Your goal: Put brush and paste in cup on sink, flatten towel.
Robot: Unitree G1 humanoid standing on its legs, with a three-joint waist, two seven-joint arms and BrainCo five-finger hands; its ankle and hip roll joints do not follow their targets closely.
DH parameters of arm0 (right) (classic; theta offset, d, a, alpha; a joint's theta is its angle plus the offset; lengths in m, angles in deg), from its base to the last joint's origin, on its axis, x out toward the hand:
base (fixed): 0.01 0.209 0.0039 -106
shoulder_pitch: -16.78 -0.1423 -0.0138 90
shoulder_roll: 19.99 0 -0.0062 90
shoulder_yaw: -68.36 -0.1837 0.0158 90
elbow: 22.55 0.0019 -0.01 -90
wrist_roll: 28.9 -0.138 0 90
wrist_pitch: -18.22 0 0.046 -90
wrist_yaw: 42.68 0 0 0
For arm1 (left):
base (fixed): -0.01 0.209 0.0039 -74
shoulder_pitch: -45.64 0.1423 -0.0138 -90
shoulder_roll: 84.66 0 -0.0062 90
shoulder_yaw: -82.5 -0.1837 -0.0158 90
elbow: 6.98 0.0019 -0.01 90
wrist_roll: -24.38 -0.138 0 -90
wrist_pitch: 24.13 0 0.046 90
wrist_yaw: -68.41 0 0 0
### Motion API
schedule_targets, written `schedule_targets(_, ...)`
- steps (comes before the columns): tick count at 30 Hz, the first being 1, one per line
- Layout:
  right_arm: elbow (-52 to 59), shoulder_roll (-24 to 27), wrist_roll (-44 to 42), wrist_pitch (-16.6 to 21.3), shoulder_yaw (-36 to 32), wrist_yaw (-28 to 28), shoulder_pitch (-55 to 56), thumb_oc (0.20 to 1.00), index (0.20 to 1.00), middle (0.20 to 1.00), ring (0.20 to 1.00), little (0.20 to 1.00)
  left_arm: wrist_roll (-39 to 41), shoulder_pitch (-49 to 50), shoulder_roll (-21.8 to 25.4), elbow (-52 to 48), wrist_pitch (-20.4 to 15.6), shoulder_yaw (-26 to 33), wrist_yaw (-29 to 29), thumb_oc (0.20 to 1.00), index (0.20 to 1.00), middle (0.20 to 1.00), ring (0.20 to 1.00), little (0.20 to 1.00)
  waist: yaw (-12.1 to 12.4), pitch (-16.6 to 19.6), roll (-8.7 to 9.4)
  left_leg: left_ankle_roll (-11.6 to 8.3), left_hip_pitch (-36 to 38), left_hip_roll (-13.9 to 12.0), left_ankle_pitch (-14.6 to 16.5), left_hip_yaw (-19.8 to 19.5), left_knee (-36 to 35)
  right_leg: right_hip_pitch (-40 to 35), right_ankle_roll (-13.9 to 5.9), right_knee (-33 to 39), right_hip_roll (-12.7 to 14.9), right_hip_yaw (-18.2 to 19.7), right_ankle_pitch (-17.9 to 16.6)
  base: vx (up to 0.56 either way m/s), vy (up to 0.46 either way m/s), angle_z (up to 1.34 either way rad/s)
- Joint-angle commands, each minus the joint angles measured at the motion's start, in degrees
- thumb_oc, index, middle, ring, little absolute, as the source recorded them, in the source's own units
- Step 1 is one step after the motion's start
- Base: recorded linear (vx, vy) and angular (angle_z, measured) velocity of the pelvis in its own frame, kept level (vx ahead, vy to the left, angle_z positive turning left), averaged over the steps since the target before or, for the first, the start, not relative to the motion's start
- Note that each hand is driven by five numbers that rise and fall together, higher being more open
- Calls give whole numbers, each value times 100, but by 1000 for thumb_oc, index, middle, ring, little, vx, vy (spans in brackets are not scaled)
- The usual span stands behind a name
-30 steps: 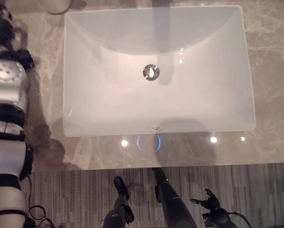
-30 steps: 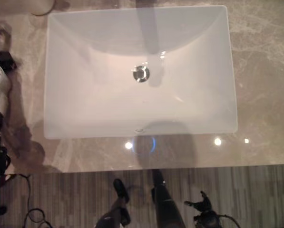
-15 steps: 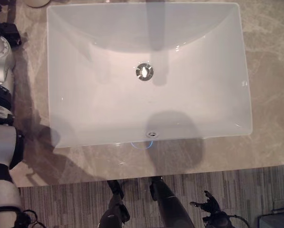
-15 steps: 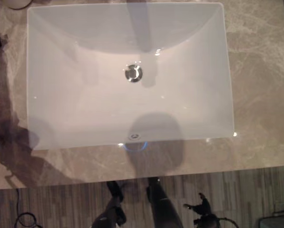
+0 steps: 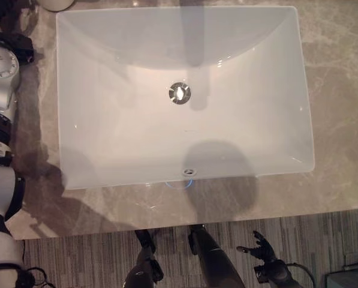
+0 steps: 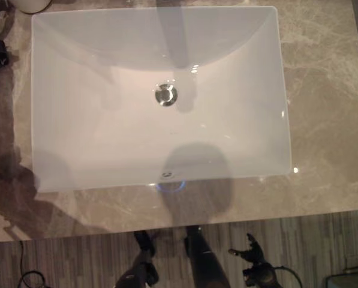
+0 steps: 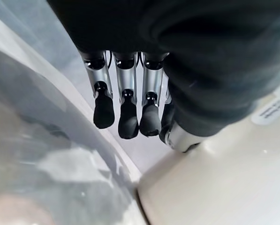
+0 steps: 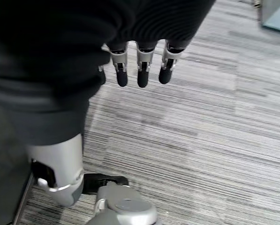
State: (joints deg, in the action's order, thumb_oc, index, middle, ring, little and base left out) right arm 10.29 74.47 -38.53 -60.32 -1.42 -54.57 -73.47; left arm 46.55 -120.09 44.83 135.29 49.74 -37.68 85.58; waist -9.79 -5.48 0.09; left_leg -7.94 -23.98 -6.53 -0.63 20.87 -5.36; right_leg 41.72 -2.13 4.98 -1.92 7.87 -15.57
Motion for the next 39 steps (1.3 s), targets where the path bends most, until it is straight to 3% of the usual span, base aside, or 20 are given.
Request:
schedule_targets(1, -16, 275, 175, 5, -78, 22, 87, 1000, 1000, 1000, 1000, 1000, -124, 269, -357, 61, -78, -161, -128, 200, 200, 200, 200, 200, -183, -281, 18, -104, 34, 1, -260, -552, 36, -431, -467, 2, -44, -424, 219, -100, -33, 0)
schedule_targets(4, -28, 277, 171, -6, -94, 11, 80, 1000, 1000, 1000, 1000, 1000, 17, 282, -471, 76, -99, -96, -154, 200, 200, 200, 200, 200, -158, -265, -57, -123, 102, -38, -91, -601, 36, -491, -507, 2, -75, -421, 351, 71, 61, 0)
schedule_targets(7, -110, 260, 201, -22, -93, -18, 69, 1000, 1000, 1000, 1000, 1000, -131, 228, -512, 193, -59, -64, -11, 200, 200, 200, 200, 200, -158, -289, -58, -115, 110, -28, -86, -582, 36, -490, -521, 2, -66, -412, 342, -34, -12, 0)
schedule_targets(8, -119, 257, 204, -27, -83, -27, 49, 1000, 1000, 1000, 1000, 1000, -180, 227, -520, 233, -49, -44, 37, 200, 200, 200, 200, 200, -199, -323, 14, -97, 61, 18, -251, -515, 36, -432, -481, 2, -20, -419, 199, -100, -45, 0)
schedule_targets(16, -331, 240, 223, -88, -119, -96, -32, 1000, 1000, 1000, 1000, 1000, -655, 656, -665, 407, 168, 336, 416, 200, 200, 200, 200, 200, -133, -295, 2, -82, 301, 44, -231, -497, 36, -664, -474, 2, 67, -455, 243, -12, -5, -1)
schedule_targets(21, -522, 142, 255, -196, -251, -150, -52, 1000, 1000, 1000, 1000, 1000, -539, 1909, -745, -472, 22, 1169, 614, 200, 200, 200, 200, 200, 10, -215, -11, -59, 697, 90, -136, -555, 36, -1076, -470, 2, 194, -553, 321, 1, 7, -1)
schedule_targets(28, -845, -20, 586, -444, -574, -55, -82, 1000, 1000, 1000, 1000, 1000, -74, 5035, -1234, -3034, -348, 2712, 92, 200, 200, 200, 200, 200, 374, -66, -34, 97, 1480, 294, 74, -630, 36, -1904, -477, 2, 404, -756, 530, -19, 69, 15)
schedule_targets(33, -937, -72, 694, -513, -605, 10, -165, 1000, 1000, 1000, 1000, 1000, -138, 5950, -1571, -3727, -315, 3066, -124, 200, 200, 200, 200, 200, 506, -27, -17, 162, 1689, 382, 71, -649, 43, -2104, -499, 2, 477, -776, 540, -43, 80, 10)
schedule_targets(39, -1395, -164, 972, -727, -805, 96, -172, 1000, 1000, 1000, 1000, 1000, -255, 7220, -1974, -4395, -201, 3330, -770, 200, 200, 200, 200, 200, 686, 204, 13, 276, 2068, 469, 191, -752, 36, -2553, -548, 2, 596, -963, 558, -38, 59, 4)
